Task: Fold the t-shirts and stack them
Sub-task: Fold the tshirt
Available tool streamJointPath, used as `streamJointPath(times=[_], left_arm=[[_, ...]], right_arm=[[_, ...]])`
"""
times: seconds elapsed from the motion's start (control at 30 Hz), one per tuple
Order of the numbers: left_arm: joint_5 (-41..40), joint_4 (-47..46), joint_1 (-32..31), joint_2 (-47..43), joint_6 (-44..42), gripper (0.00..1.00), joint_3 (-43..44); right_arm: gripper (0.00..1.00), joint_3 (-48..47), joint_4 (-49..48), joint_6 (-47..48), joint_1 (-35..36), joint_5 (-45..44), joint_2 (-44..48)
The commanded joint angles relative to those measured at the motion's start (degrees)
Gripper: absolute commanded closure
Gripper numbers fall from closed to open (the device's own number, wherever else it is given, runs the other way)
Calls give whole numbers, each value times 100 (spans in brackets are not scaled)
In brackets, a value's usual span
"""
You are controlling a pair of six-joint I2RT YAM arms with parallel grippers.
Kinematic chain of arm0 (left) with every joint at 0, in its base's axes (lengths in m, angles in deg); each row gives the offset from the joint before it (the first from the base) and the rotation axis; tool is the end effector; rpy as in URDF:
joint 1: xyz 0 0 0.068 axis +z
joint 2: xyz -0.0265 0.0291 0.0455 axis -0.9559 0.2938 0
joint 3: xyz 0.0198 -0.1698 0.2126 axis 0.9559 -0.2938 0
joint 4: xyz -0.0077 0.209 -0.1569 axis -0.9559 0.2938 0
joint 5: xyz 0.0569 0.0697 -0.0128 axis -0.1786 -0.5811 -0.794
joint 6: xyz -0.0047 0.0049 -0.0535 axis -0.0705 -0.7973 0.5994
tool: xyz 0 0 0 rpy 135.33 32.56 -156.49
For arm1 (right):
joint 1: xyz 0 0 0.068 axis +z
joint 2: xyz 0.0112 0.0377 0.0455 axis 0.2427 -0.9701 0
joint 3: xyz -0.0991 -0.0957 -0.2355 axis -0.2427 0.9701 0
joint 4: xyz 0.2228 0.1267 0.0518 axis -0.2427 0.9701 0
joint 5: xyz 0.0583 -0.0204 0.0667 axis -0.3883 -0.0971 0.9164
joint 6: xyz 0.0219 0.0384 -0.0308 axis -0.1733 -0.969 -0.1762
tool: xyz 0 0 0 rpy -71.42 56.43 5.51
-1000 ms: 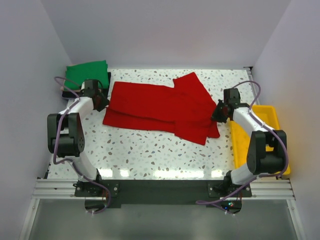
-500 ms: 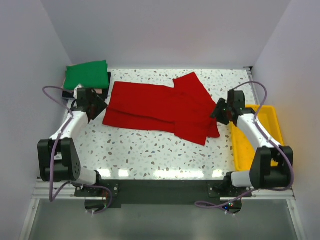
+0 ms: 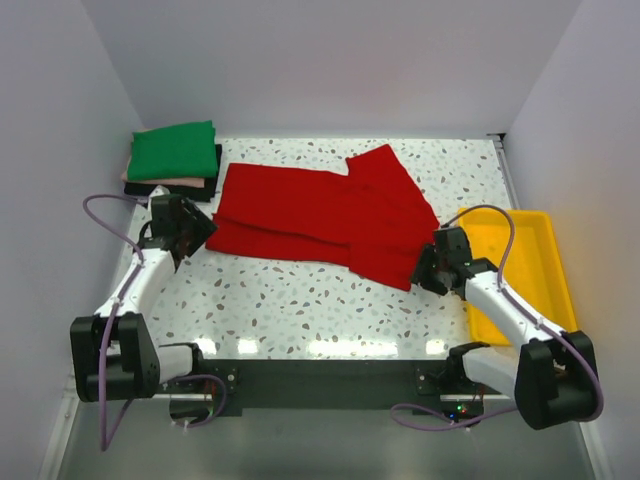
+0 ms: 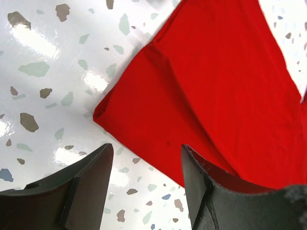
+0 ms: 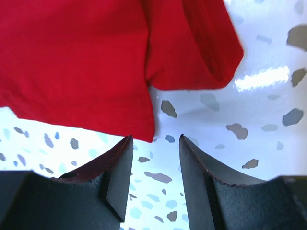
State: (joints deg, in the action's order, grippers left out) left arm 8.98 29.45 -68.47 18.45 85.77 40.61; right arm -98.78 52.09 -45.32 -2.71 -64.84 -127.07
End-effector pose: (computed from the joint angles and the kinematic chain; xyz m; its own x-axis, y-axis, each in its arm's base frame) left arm 0.2581 0.0204 0.2168 -0.4330 -0.7465 -0.5052 -0.5587 0.6621 -0.4995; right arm 0.2021 0.0399 0.1876 -0.7819 0.4218 -0.4590 0.3108 0.9021 0.2994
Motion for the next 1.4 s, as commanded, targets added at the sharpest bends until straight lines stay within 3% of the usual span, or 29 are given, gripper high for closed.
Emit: streamJointPath(times=[0.0,0.2,0.37,0.47,0.6,0.77,1.03,1.37], left_arm=[[246,-156,39,-336,-153,37,-1],[396,-147,39,-477,-258,37,-9],[466,-165,30,-495,-302,37,-36],[467,-208,30,-486,-294,37,-27],[432,-253,30,-363,-250,37,-18],[493,-560,30,180,-12,38,78],[528,-709,39,1507,84,41,886],[502,-604,30,2440,49,42,1669]], right_arm=[[53,148,-274,-374,281,-396,-109],[56,306,-793,-568,466,-388,-557],[73,271,-995,-613,475,-274,-699],[90,88,-1040,-657,493,-73,-725],[98,-448,-890,-631,484,86,-830],[100,-1685,-548,-569,475,201,-1383],[100,-3725,-275,-472,317,543,-3149],[100,-4440,-503,-683,-113,965,-3872]])
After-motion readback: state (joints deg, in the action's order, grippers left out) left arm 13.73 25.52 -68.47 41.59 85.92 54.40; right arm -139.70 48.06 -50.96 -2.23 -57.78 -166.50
